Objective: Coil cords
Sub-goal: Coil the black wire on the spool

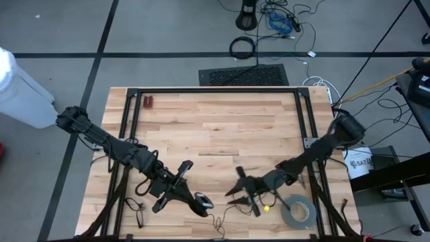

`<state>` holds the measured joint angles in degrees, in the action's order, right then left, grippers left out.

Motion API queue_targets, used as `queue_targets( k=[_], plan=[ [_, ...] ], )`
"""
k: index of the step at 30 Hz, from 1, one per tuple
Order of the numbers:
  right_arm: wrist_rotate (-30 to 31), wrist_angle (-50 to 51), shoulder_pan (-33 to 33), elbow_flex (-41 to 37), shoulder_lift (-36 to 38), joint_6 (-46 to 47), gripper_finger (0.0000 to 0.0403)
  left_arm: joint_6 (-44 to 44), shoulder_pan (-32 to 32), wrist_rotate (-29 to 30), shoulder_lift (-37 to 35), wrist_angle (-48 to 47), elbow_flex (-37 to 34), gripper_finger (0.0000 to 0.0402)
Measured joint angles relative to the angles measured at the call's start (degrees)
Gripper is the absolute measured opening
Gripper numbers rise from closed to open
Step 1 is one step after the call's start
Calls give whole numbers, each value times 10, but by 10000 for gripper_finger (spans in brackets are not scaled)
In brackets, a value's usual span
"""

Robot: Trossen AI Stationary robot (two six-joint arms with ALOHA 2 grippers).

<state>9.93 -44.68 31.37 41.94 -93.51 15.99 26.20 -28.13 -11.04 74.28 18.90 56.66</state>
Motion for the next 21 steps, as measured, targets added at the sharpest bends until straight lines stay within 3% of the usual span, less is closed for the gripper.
queue_targets(
  k=[5,8,13,17,21],
  plan=[
    [-55,-2,-2,66,-90,-10,126,17,15,-78,0,0,0,3],
    [-65,18,-2,99,-120,-12,131,14,33,-92,0,-7,0,3],
    [-143,49,-6,128,-126,27,144,6,58,-100,-2,-40,0,3],
    [-141,49,-5,147,-136,37,150,-4,74,-102,-8,-38,0,3],
    [-103,53,-5,163,-163,27,151,-4,79,-102,-9,-40,0,3]
  ],
)
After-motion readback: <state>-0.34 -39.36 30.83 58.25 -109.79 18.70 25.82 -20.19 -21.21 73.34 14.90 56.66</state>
